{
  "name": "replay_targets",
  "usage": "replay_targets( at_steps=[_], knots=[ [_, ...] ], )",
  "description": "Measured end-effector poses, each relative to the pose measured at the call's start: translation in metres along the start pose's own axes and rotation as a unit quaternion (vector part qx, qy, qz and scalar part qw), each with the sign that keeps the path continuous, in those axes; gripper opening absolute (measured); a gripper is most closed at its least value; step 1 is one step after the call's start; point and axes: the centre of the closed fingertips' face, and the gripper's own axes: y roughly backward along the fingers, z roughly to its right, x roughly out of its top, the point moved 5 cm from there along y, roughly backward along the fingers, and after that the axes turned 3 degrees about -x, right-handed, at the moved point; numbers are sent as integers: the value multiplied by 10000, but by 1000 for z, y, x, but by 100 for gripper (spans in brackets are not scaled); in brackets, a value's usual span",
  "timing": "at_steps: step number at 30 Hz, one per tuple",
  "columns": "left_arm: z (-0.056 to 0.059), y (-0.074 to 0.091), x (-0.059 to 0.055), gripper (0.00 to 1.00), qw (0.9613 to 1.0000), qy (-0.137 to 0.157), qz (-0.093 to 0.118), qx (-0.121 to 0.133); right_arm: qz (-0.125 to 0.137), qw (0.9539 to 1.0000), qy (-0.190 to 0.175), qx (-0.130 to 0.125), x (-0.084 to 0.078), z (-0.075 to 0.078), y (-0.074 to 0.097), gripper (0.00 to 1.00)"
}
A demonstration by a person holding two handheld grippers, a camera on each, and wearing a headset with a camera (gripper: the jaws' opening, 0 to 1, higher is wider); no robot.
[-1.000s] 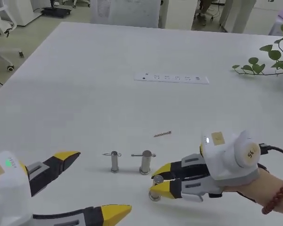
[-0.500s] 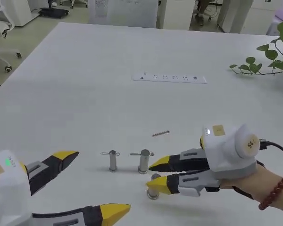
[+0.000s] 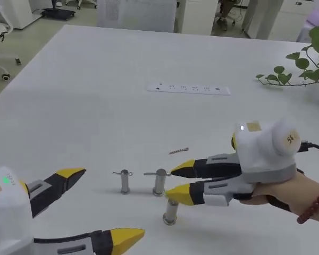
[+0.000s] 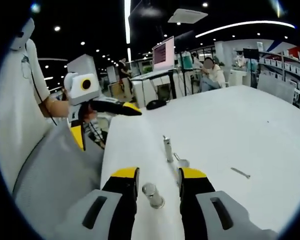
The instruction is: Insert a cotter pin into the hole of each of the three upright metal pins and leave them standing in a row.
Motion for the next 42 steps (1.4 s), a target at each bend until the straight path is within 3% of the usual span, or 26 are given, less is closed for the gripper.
replay_targets(
  at_steps=[9,19,25,42],
  knots=[
    [-2,-1,1,93,10000,-24,13,-33,-173,9997,-60,-190,6,20,8,37],
    [-7,-5,1,99,9999,-23,-4,-136,-554,9976,240,-348,7,51,11,38],
    [-10,-6,1,99,9999,-16,-27,-170,-992,9929,531,-382,2,71,6,38],
    [-17,-7,-1,96,9999,-70,-33,-82,-1702,9800,1004,-255,-1,110,-12,36]
  ],
)
